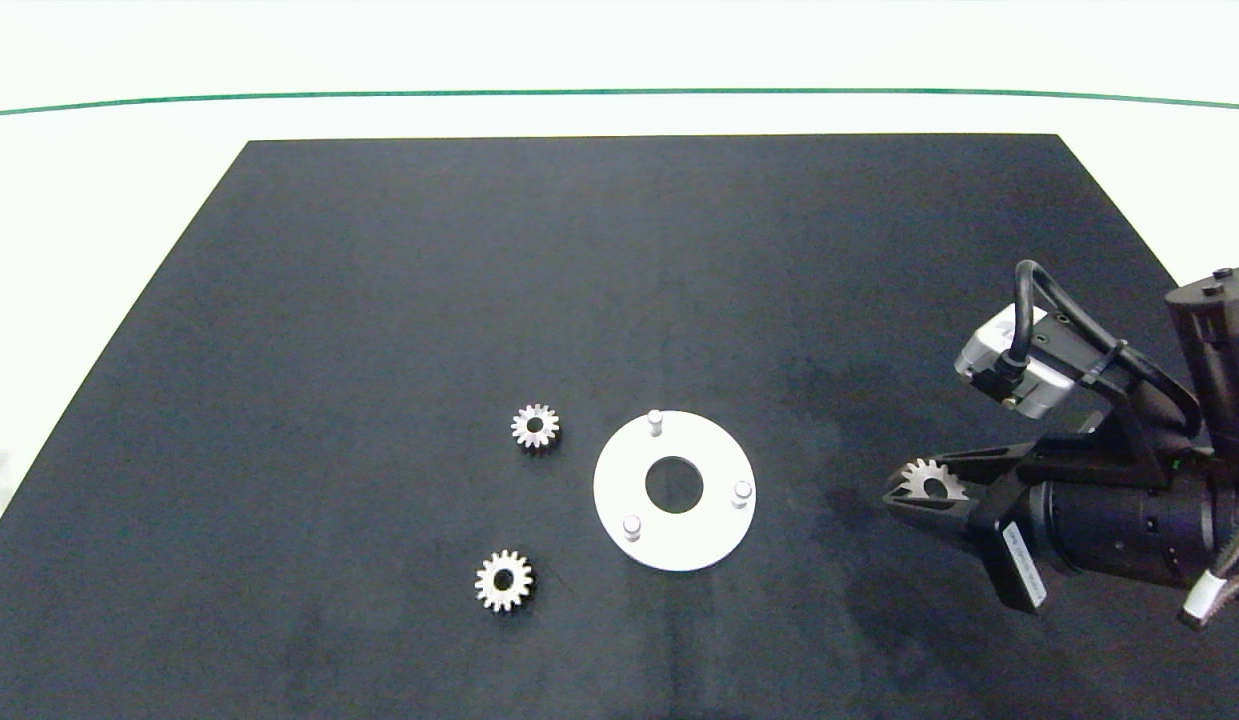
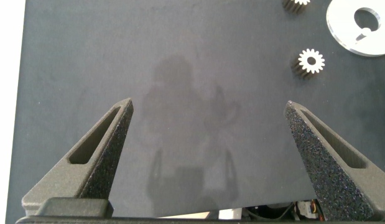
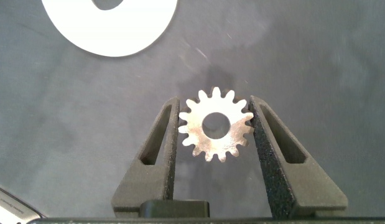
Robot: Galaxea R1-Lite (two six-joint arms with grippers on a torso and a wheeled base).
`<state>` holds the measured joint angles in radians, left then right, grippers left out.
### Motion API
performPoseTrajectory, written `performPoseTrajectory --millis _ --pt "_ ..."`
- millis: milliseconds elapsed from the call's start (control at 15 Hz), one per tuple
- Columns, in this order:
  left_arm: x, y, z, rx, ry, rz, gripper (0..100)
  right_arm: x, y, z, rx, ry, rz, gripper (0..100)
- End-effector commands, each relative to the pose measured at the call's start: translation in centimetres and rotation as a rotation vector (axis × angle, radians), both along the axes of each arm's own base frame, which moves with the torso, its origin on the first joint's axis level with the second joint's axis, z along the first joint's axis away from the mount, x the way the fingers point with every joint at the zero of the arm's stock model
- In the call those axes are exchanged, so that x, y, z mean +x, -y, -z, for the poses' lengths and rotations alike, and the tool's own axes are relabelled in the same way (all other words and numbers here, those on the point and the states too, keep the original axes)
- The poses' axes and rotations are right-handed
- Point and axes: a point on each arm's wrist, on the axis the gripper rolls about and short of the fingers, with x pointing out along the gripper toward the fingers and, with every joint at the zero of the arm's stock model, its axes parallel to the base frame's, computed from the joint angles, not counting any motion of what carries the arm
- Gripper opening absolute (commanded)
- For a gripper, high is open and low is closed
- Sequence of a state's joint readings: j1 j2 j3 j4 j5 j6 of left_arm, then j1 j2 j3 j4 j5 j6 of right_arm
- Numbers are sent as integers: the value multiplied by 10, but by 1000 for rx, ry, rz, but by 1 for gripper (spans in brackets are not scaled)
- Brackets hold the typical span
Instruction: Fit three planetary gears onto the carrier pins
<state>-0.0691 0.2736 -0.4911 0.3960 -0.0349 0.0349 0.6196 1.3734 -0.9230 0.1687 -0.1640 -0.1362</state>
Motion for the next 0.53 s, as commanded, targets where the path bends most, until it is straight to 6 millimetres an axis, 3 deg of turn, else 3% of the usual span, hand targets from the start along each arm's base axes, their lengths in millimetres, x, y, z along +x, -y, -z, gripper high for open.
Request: performPoseTrajectory --millis 67,533 --pt "-1 0 0 -1 2 -1 100 -3 -12 0 0 7 -48 10" --pt "-1 0 0 0 4 0 100 10 -37 16 -60 7 -46 10"
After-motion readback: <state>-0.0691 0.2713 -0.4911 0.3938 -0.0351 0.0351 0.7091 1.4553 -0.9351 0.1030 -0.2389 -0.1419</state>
